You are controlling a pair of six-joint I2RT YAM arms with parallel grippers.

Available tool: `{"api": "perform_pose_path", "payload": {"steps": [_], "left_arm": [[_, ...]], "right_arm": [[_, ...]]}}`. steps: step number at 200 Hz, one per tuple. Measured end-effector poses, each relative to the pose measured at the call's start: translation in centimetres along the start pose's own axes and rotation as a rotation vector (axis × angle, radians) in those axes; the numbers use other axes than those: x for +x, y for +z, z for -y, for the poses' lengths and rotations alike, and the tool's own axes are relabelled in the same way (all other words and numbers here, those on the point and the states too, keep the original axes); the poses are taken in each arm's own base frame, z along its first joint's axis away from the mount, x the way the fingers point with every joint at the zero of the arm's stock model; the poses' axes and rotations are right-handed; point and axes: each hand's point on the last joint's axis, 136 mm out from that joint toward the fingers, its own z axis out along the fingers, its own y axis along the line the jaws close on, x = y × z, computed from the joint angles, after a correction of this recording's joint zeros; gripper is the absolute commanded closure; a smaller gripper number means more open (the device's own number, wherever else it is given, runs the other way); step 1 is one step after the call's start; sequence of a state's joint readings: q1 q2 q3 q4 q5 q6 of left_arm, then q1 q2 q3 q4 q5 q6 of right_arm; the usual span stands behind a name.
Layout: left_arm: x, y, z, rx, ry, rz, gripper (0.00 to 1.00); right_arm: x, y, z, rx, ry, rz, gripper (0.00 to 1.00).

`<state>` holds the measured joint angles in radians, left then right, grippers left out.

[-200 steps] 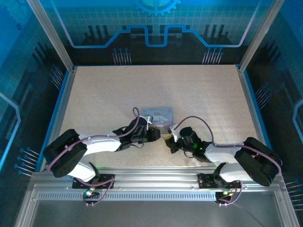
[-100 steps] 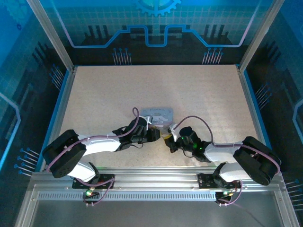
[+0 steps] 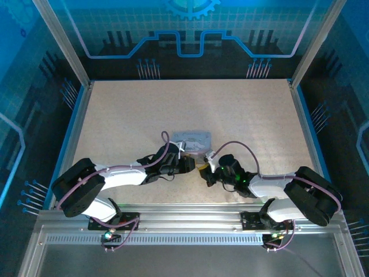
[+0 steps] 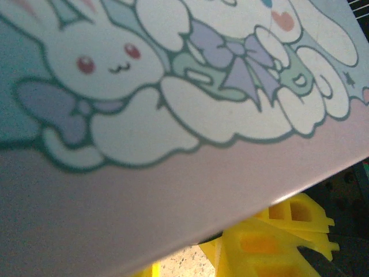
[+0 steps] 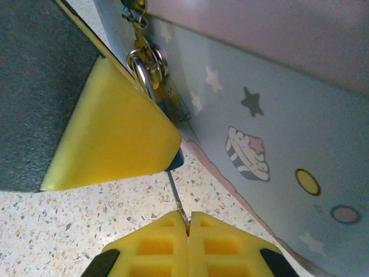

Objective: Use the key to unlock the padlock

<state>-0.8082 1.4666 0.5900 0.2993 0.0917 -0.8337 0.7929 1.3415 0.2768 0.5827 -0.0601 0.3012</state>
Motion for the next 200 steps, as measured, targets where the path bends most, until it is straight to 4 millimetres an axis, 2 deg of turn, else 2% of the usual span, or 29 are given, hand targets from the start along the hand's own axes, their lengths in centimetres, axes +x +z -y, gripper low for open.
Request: {"api": "perform_pose_path", "payload": {"steps": [200], "left_arm": [[-0.4,0.0,0.5,0.022,-0.029,0.013,0.74]], "right_arm": [[-1.2,0.0,0.2,0.016,-0.025,0.067,0.95]]}}
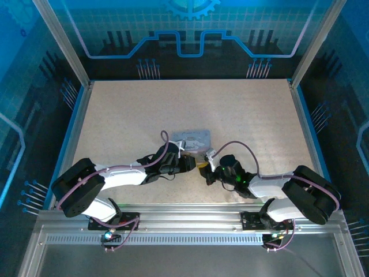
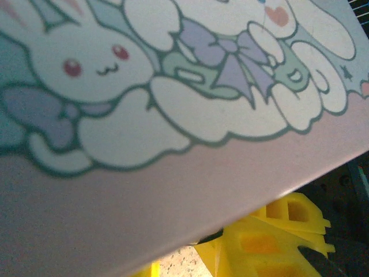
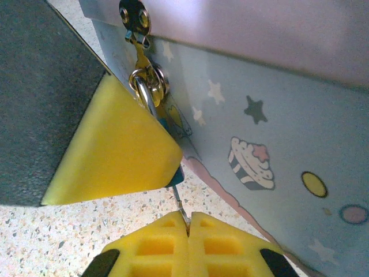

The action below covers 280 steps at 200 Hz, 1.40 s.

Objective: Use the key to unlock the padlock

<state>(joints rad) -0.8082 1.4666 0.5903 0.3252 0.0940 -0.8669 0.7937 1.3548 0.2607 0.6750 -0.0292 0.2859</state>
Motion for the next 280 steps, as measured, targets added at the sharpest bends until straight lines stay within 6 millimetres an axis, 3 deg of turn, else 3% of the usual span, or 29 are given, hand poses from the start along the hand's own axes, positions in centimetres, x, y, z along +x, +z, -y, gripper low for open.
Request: {"api": "perform_pose_path", "payload": {"steps": [112,233,280], "left_arm": [[-0.1,0.0,-0.1,-0.008,-0.008,0.003,0.74],[-0.9,0.0,0.4,0.005,-0.025,0.031,0.74],[-0.7,0.5,-0.2,-0.014,-0.035,0.023,0.70]], "right_arm": [[-0.1,0.7,0.0,-0.008,-0.020,0.013,0.95],[-1.8,0.8,0.2,-0.066,0.021,0.051,0.95],[-1.0,1.4,0.4,-0.068,0.041,0.031,0.95]]}}
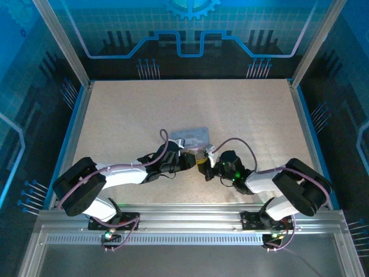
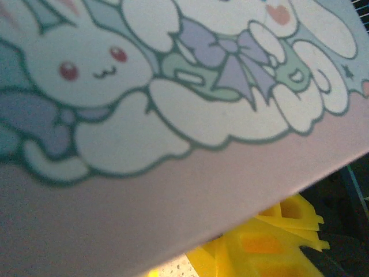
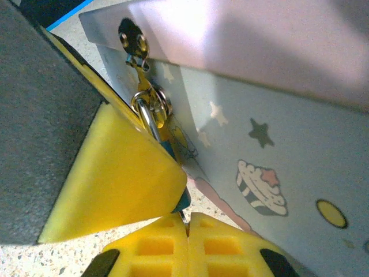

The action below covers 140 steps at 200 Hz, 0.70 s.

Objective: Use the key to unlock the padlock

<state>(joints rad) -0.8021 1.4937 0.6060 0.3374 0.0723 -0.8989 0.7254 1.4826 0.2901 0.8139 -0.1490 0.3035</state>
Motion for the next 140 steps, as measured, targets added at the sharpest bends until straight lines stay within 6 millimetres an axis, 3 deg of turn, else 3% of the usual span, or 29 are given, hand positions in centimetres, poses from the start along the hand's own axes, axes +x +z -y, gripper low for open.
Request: {"api": "perform_pose_path", "payload": {"steps": [88,140], "left_arm": [[0.7,1.1,-1.0,-0.019,-0.019,-0.021,0.53],[0.9,-0.2,-0.8,-0.002,-0.015,-0.013,0.41]], "right_arm": [[1.5,1.0,0.5,-0.003,0.055,-0.026,0.95],[1.9,1.4,0.5,-0.007,0.099,-0.039,0.95]]}}
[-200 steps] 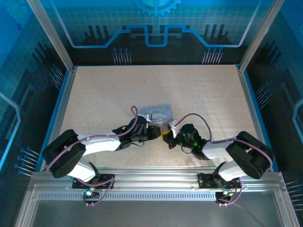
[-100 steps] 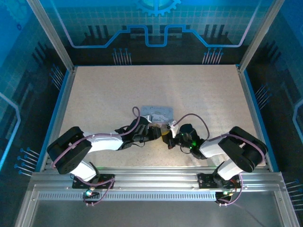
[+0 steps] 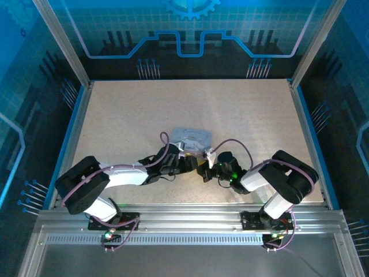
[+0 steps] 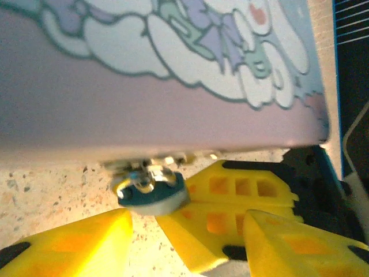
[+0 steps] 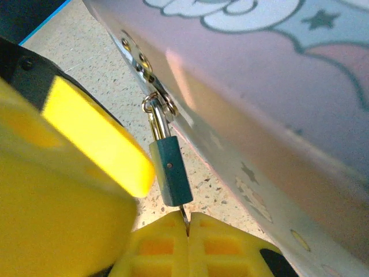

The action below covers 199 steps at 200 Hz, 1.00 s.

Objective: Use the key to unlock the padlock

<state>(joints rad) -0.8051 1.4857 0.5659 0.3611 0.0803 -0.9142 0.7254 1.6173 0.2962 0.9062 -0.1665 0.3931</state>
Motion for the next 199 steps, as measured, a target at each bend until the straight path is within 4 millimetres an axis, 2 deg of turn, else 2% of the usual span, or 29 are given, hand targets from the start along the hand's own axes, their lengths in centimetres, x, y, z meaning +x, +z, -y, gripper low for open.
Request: {"api": "perform_pose_path", "payload": {"steps": [29,61,154,199], "left_arm": [[-0.4,-1.8,0.8,0.037,0.001,0.031,0.35],[-0.1,-3.1,-0.7,0.029,-0.030,0.049,0.35],[1.0,-3.2,-4.2,0.024,-0.206,0.079,0.40],[0.7,-2.9,-3.9,0.051,-0.251,0.090,0.44]], "right_arm": [[0.0,0.1,-0.1,-0.008,0.032,-0.010,0.95],[-0.1,0.3,-0.5,-0.025,0.087,-0.023,0.95],[0.6,0.9,-2.6,-0.070,0.266,-0.077,0.95],[1.1,1.0,-3.6,-0.085,0.347,-0.097,0.95]]}}
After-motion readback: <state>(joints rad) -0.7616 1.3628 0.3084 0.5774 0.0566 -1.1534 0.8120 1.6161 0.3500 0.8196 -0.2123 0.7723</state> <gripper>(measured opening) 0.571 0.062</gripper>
